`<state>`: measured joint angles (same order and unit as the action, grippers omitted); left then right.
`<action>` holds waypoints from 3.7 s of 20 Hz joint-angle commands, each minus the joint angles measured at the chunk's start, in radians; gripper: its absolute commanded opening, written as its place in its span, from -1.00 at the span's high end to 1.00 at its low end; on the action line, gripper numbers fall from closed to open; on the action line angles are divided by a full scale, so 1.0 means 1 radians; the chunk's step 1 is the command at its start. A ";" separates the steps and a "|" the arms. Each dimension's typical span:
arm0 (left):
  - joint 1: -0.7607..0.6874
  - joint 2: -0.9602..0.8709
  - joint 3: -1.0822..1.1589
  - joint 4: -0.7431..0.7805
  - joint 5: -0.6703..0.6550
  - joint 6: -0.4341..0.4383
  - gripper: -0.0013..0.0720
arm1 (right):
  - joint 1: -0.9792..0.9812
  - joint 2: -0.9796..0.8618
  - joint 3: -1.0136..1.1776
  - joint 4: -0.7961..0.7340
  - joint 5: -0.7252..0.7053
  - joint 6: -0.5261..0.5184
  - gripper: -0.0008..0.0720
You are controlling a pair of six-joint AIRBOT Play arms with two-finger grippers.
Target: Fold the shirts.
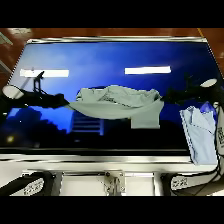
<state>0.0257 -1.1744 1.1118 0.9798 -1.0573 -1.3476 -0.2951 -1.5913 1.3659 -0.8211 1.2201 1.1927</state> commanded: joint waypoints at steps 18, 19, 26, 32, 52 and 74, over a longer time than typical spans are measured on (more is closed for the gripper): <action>0.020 0.466 0.837 0.331 -0.372 -0.116 0.86 | 0.003 0.974 0.422 -0.321 -0.033 0.331 0.82; 0.020 0.465 0.801 0.331 -0.377 -0.116 0.86 | 0.003 0.948 0.422 -0.325 -0.006 0.330 0.82; 0.020 0.392 0.430 0.342 -0.372 -0.116 0.86 | 0.004 0.586 0.421 -0.331 0.148 0.315 0.82; 0.019 0.085 0.266 0.373 -0.159 -0.131 0.86 | 0.086 0.129 0.419 -0.287 0.014 0.324 0.81; 0.283 -0.317 0.242 0.250 -0.463 -0.105 -0.77 | 0.109 -0.100 0.416 -0.514 0.298 0.302 -0.73; 0.280 -0.308 -0.394 -0.161 0.018 0.045 0.47 | -0.025 -0.100 0.045 -0.145 0.278 0.264 -0.73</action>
<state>0.3294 -1.4681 0.7185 0.8558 -1.1038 -1.2831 -0.3202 -1.6924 1.4117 -0.9539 1.5066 1.4544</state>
